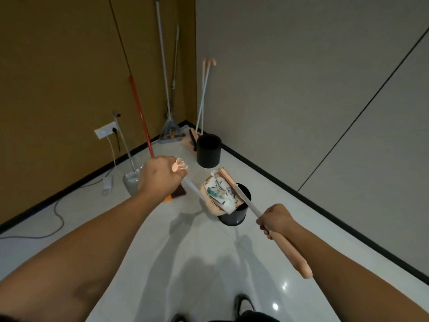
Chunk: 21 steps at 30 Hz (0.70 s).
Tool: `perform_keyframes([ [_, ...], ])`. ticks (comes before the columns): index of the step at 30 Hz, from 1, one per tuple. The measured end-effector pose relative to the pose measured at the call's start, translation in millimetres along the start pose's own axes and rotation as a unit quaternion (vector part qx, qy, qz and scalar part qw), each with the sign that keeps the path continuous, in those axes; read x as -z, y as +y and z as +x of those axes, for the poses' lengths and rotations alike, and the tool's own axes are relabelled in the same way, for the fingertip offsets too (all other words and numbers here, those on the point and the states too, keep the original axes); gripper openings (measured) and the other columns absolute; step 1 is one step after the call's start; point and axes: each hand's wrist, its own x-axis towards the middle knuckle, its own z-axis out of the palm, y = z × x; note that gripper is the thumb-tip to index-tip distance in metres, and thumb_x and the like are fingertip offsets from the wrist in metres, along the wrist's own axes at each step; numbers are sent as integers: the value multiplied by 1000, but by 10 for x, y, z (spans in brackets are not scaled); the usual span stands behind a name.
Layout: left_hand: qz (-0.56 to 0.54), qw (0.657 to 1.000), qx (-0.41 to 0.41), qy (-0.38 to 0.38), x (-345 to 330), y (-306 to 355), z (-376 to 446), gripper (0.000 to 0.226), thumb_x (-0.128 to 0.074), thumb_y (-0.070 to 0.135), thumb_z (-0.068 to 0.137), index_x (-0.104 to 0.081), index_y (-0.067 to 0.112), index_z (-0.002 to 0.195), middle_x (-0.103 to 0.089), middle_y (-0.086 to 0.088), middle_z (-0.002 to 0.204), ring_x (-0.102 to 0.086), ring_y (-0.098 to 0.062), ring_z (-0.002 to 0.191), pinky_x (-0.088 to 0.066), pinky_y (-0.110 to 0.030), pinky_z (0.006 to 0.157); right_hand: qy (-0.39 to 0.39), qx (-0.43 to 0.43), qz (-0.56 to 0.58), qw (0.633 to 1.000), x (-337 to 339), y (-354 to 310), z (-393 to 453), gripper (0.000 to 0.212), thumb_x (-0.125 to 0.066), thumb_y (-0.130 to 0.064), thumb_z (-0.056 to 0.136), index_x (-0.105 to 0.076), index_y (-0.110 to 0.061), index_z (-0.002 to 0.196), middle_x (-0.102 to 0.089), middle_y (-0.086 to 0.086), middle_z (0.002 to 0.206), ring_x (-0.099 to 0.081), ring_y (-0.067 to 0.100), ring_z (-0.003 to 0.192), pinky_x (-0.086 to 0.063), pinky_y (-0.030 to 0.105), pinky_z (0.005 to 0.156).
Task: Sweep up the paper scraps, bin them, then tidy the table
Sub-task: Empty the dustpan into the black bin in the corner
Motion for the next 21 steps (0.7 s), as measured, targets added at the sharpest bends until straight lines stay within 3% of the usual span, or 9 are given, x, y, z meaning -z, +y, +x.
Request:
perform_keyframes([
  [6, -31, 999, -16, -3, -270, 453, 364, 22, -67, 43, 80, -67, 22, 73, -64, 2, 69, -60, -20, 69, -54, -37, 64, 10, -10, 19, 1000, 418, -26, 233, 9, -71, 0, 80, -67, 7, 77, -63, 15, 53, -50, 19, 36, -44, 23, 42],
  [13, 68, 993, -94, -3, -523, 842, 494, 24, -61, 48, 85, -60, 26, 75, -57, 5, 69, -55, -14, 64, -51, -32, 59, 3, -20, 67, 998, 719, 164, 322, 11, -72, -6, 84, -70, 4, 81, -65, 14, 63, -55, 20, 46, -47, 24, 45],
  [21, 121, 972, -200, -11, -560, 1063, 435, 22, -58, 44, 90, -67, 24, 95, -63, 4, 83, -57, -14, 71, -51, -34, 63, 19, -43, 171, 984, 566, 315, 478, 13, -73, -2, 80, -70, 10, 75, -60, 11, 48, -52, 17, 34, -45, 22, 41],
])
